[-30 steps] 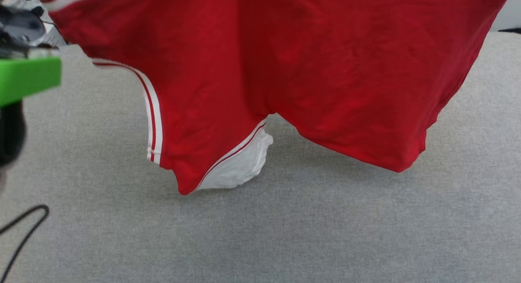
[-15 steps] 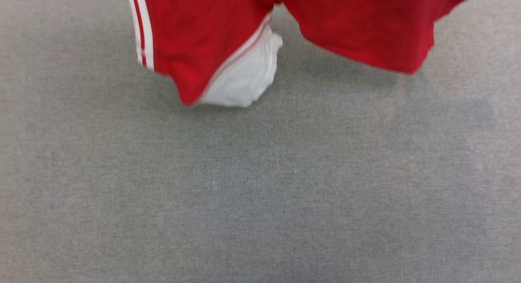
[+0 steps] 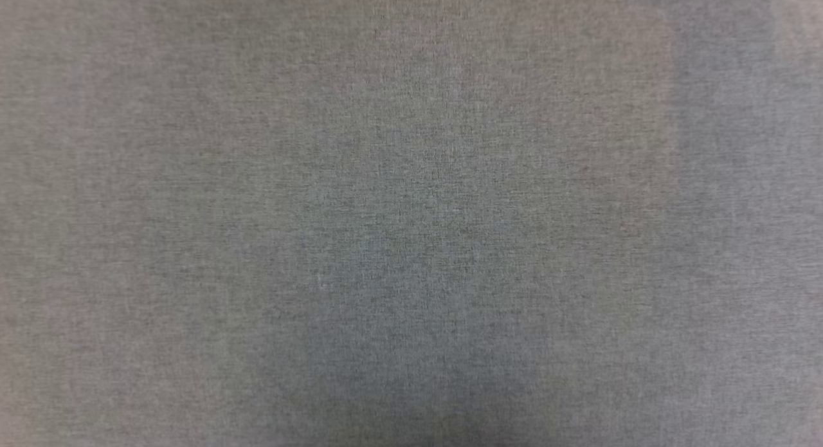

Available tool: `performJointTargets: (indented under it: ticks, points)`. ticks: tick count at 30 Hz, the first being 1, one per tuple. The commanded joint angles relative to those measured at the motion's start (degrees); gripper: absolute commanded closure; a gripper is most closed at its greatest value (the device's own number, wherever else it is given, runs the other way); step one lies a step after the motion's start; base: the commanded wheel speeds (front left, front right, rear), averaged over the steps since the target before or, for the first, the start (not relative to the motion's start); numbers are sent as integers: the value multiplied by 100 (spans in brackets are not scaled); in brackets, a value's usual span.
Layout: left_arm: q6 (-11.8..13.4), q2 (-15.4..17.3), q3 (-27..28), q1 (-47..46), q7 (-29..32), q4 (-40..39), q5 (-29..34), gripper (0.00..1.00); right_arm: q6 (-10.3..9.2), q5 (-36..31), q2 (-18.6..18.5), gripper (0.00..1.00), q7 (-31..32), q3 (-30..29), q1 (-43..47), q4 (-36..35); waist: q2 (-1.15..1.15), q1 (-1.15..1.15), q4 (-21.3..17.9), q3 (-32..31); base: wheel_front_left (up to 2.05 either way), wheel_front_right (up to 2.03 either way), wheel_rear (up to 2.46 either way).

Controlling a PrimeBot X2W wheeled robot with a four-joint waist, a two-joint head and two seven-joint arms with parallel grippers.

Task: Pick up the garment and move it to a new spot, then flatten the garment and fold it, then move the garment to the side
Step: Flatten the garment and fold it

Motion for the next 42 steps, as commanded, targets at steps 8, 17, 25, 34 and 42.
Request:
performJointTargets:
  ticks: [8, 17, 25, 34, 42]
  points:
    - [-75, -353, -26, -670, -687, 1298, -42, 100, -12, -772, 332, 100, -911, -479, -811, 1270, 69, -1, -33, 701, 0, 0, 0]
    - [-145, -688, -164, 740, -1037, 1399, -436, 100, -12, -835, 653, 100, -1819, -295, -245, 2155, 69, -1, 163, 605, 0, 0, 0]
    - [-149, -877, -60, 2696, -1042, 270, -558, 100, -12, -318, 638, 100, -2205, 173, 901, 2394, 69, -1, 326, 44, 0, 0, 0]
    - [-109, -863, 43, 5217, -1043, -820, -466, 100, -12, 670, 541, 100, -2250, 1115, 2637, 2149, 69, -1, 415, -909, 0, 0, 0]
    - [105, -723, 53, 6940, -1032, -1307, -701, 100, -12, 1788, -42, 100, -1900, 2060, 3854, 1464, 69, -1, 525, -1448, 0, 0, 0]
